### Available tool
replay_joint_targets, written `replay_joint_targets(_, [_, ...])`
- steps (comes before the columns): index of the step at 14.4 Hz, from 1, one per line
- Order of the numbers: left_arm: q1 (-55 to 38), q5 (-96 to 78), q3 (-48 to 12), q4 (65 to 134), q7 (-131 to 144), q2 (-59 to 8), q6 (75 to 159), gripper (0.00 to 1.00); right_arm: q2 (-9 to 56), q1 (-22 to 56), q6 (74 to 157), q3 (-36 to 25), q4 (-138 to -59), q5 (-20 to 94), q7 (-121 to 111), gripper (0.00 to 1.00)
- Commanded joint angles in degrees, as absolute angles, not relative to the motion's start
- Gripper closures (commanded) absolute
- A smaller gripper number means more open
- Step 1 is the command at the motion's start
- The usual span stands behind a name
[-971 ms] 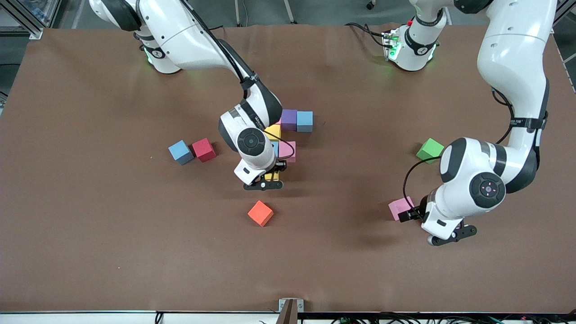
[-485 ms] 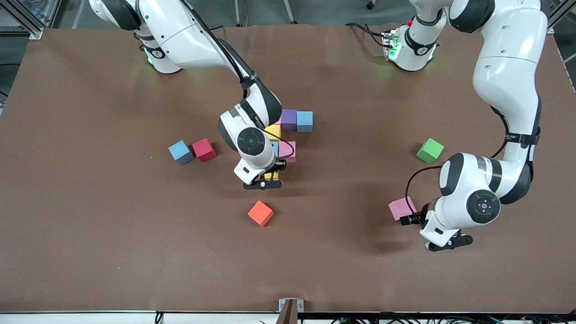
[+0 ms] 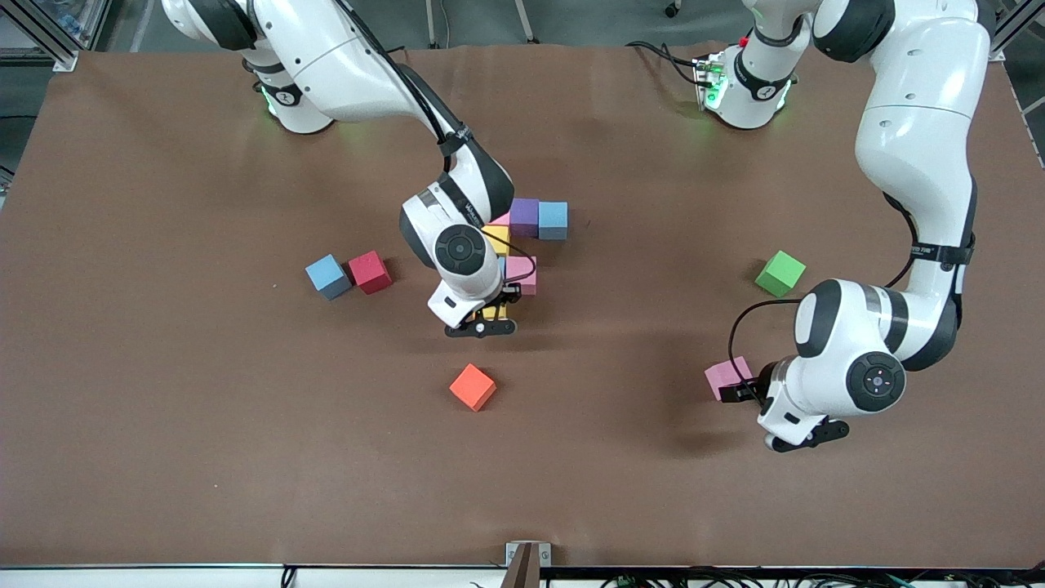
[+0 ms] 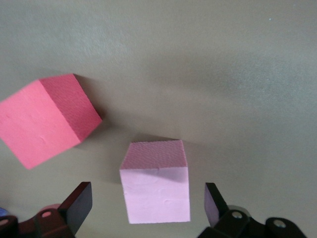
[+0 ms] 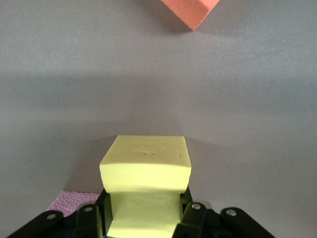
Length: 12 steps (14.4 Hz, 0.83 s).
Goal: Arrange 11 blocks into digit 3
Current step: 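Grasp the light pink cube with the left gripper and lift it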
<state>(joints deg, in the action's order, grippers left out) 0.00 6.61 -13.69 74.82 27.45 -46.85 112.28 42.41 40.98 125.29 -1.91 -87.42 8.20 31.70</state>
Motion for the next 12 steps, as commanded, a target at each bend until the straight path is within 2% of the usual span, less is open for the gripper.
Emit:
replay_joint_targets(1, [-1.0,5.5,-13.2,73.7,30.1,-48.2,111.5,0.00,41.0,42.1,126.1,-2.1,-90.8,9.3,32.6,1.00])
replay_joint_targets(8, [-1.0,5.5,-13.1,74.4,30.8,-50.2,111.7,0.01,41.0,42.5,126.6,-2.1,-91.4,10.0,32.6,0.99])
replay_joint_targets(10, [-0.9,5.4,-13.2,74.4,30.9,-50.6,111.7,0.22,41.0,42.8,126.7,-2.1,-91.8,10.0,32.6,0.99])
replay_joint_targets(12, [-1.1,5.5,-13.2,74.4,31.2,-50.9,111.7,0.53,41.0,42.8,126.7,-2.1,-91.8,10.0,32.6,0.99])
